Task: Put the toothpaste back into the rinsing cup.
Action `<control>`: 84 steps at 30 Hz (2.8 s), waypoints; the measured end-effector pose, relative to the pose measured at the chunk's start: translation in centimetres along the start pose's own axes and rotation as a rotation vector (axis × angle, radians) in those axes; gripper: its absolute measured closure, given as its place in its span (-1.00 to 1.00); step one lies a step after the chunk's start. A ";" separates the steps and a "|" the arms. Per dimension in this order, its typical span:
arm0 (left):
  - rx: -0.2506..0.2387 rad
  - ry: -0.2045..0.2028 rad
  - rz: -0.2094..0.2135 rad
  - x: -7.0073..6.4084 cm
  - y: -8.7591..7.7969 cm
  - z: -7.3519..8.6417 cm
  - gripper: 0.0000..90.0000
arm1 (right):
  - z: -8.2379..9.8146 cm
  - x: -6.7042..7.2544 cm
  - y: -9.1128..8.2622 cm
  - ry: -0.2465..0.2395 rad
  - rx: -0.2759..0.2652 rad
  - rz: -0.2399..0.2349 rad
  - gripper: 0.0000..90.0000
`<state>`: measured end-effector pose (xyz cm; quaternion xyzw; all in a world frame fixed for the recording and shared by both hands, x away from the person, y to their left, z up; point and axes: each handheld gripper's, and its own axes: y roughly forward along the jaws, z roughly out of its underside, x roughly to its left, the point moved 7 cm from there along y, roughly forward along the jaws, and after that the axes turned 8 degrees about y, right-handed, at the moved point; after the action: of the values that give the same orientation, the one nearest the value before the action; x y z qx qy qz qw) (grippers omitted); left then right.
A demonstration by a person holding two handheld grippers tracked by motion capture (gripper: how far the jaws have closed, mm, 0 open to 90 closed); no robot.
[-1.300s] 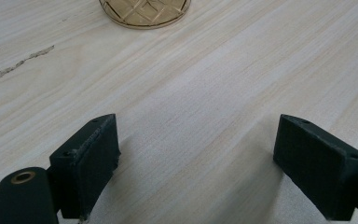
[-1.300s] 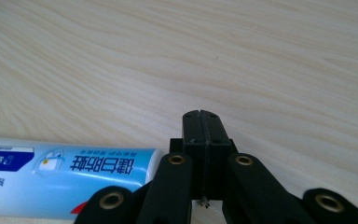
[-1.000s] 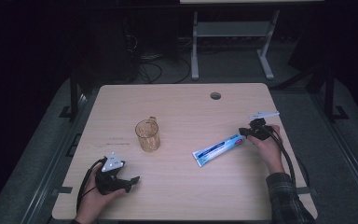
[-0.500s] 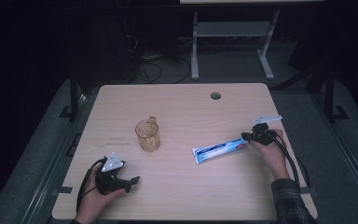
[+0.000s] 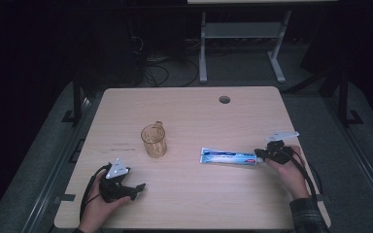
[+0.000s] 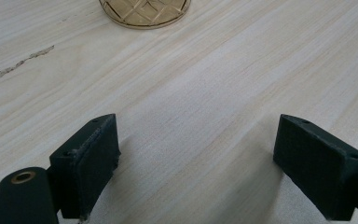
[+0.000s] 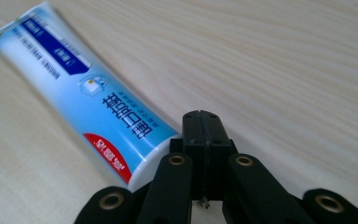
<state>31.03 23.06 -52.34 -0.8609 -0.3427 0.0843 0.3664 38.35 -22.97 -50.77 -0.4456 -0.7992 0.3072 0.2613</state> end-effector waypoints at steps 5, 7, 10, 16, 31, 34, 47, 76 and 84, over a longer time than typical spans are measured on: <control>0.000 0.000 0.000 0.0 0.0 0.0 -0.70 | 1.2 0.7 -0.7 -0.009 0.007 -0.009 1.00; 0.000 0.000 0.000 0.0 0.0 0.0 -0.70 | 1.6 1.0 -1.0 -0.013 0.015 -0.012 1.00; 0.001 0.000 0.000 0.0 0.0 0.0 -0.70 | 2.2 1.4 -1.4 -0.024 0.017 -0.015 1.00; 0.002 0.000 0.001 0.0 0.0 0.0 -0.70 | 3.1 2.0 -2.1 -0.027 0.017 -0.026 1.00; 0.003 0.004 0.000 0.0 0.0 0.0 -0.70 | 5.6 4.9 -3.5 -0.057 0.040 -0.075 1.00; 0.003 0.004 0.000 0.0 0.0 0.0 -0.70 | 6.0 5.5 -3.7 -0.068 0.046 -0.086 1.00; 0.003 0.004 0.000 0.0 0.0 0.0 -0.70 | 6.0 5.9 -4.3 -0.036 0.017 -0.086 0.76; 0.001 0.000 0.000 0.0 0.0 0.0 -0.71 | 1.1 6.8 -3.9 -0.012 -0.049 -0.121 -0.19; 0.000 0.000 -0.001 0.0 0.0 0.0 -0.71 | -0.8 7.5 -2.9 -0.027 -0.044 -0.127 -0.22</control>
<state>31.05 23.07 -52.35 -0.8607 -0.3431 0.0842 0.3666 33.79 -17.44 -47.00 -0.3956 -0.8359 0.2782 0.2594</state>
